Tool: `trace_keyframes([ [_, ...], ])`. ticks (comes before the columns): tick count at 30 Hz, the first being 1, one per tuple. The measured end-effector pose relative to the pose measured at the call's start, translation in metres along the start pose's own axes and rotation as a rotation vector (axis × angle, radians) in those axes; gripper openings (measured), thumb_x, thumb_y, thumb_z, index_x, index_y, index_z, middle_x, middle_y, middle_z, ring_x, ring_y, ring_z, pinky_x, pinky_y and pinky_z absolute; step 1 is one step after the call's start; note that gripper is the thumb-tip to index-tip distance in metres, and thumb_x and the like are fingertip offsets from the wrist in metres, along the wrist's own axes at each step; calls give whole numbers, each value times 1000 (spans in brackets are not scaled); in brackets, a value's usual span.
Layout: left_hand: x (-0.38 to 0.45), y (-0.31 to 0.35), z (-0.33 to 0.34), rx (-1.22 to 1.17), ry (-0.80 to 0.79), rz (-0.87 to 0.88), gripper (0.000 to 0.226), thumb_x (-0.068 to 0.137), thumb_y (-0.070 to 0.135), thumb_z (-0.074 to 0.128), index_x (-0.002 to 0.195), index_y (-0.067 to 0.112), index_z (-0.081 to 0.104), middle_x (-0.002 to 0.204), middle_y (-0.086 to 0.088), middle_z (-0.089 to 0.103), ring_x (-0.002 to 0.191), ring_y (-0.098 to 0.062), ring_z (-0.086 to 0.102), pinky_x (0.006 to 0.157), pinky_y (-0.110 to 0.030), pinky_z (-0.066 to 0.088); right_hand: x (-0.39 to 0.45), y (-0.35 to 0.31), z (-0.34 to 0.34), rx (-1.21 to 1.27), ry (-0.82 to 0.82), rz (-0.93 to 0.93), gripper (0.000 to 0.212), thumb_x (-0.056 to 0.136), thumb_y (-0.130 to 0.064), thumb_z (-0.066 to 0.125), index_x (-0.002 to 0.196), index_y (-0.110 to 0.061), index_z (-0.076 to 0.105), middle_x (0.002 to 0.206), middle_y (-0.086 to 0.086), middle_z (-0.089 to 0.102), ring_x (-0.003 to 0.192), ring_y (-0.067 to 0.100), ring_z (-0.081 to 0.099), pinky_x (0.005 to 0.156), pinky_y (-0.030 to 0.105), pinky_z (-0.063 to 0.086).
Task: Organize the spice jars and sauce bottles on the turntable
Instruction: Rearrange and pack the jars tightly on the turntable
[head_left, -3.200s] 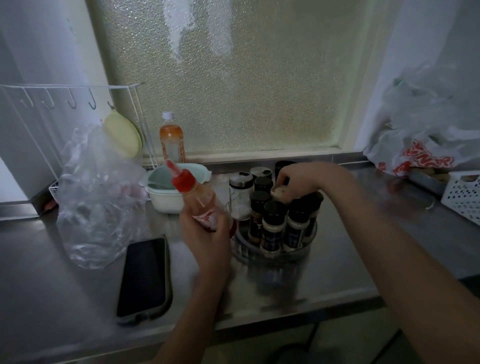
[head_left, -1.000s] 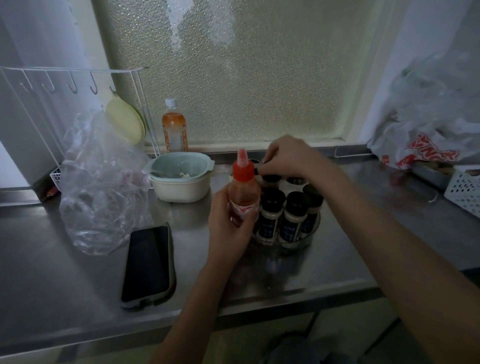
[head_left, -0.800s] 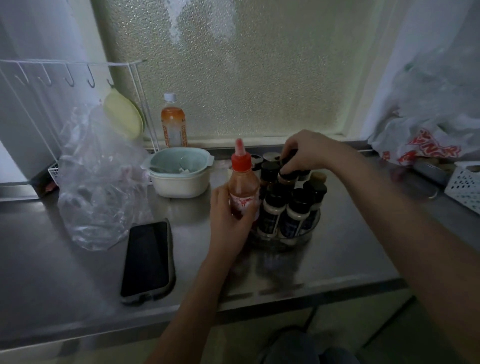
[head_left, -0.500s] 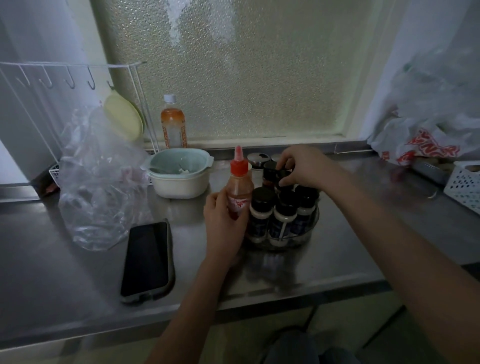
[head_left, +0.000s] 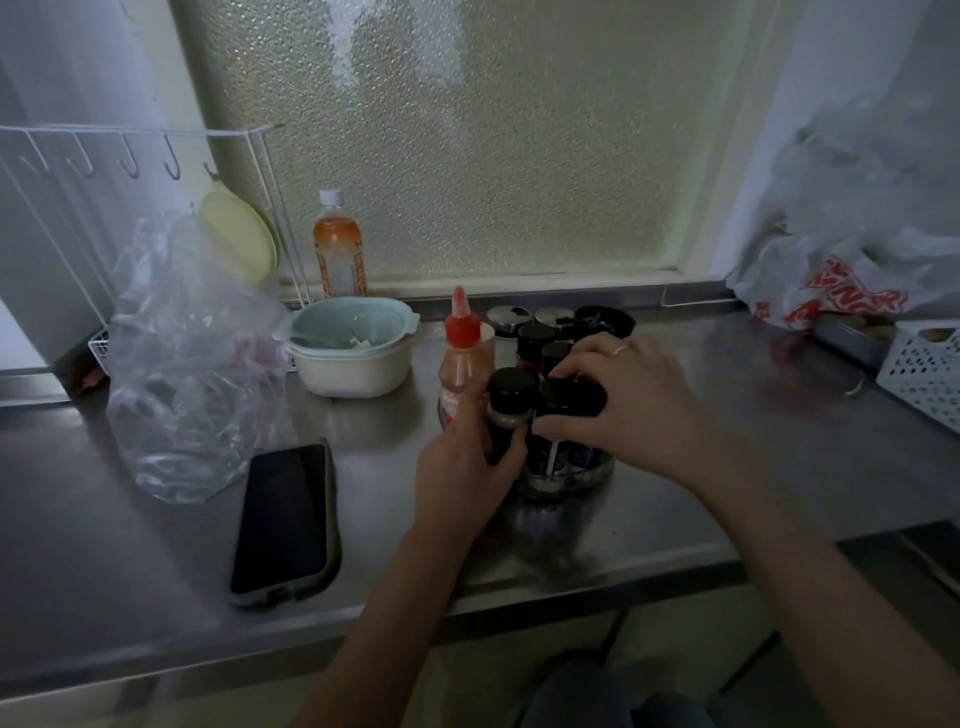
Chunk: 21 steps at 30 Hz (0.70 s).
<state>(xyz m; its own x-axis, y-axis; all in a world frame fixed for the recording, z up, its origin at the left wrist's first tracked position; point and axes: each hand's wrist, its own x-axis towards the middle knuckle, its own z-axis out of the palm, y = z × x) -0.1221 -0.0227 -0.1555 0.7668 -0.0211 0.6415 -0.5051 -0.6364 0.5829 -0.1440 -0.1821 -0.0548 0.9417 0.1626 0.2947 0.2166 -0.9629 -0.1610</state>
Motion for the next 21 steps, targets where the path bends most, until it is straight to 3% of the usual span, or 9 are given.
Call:
trace_keyframes([
  [4, 1, 5, 0, 9, -3, -79, 35, 81, 26, 70, 104, 11, 49, 69, 4, 54, 58, -15, 52, 54, -27, 40, 3, -5, 1, -26, 45, -12, 56, 63, -65, 64, 106, -31, 57, 112, -7, 56, 113, 18, 40, 88, 37, 30],
  [6, 1, 6, 2, 85, -23, -7, 23, 78, 20, 71, 83, 15, 49, 66, 5, 49, 58, -13, 44, 54, -28, 33, 3, -5, -12, 174, 99, -2, 50, 60, -59, 71, 99, -30, 59, 97, -7, 61, 99, 17, 51, 84, 36, 41],
  [8, 2, 3, 6, 126, -52, 38, 28, 73, 18, 72, 69, 17, 45, 65, 1, 54, 58, -16, 45, 55, -28, 31, 6, -2, -29, 403, 175, 1, 45, 60, -47, 77, 97, -26, 60, 91, -7, 63, 85, 12, 57, 74, 25, 45],
  [10, 3, -1, 9, 129, -71, 30, 24, 73, 20, 72, 68, 12, 50, 66, -3, 61, 59, -22, 53, 55, -28, 36, 10, 0, -45, 514, 253, -4, 40, 63, -40, 78, 95, -25, 60, 88, -9, 61, 76, 7, 57, 63, 12, 41],
  [13, 2, -5, 9, 154, -84, 4, 19, 81, 28, 66, 72, 11, 60, 65, -6, 66, 60, -24, 60, 54, -29, 44, 17, 2, -52, 522, 264, 14, 38, 66, -37, 79, 96, -22, 62, 92, -4, 64, 77, 12, 61, 65, 21, 46],
  [16, 0, -6, 9, 191, -128, 103, 32, 88, 39, 44, 75, 17, 64, 70, -4, 69, 62, -24, 62, 55, -32, 50, 19, 2, -41, 536, 182, 28, 39, 66, -38, 78, 98, -21, 64, 89, -6, 65, 78, 8, 60, 64, 23, 47],
  [21, -2, -4, 9, 179, -111, 94, 15, 79, 23, 51, 79, 11, 60, 74, -10, 67, 66, -30, 61, 54, -27, 42, 20, -4, -15, 467, 65, -25, 40, 70, -30, 77, 106, -24, 63, 97, -7, 62, 76, 0, 56, 63, 7, 39],
])
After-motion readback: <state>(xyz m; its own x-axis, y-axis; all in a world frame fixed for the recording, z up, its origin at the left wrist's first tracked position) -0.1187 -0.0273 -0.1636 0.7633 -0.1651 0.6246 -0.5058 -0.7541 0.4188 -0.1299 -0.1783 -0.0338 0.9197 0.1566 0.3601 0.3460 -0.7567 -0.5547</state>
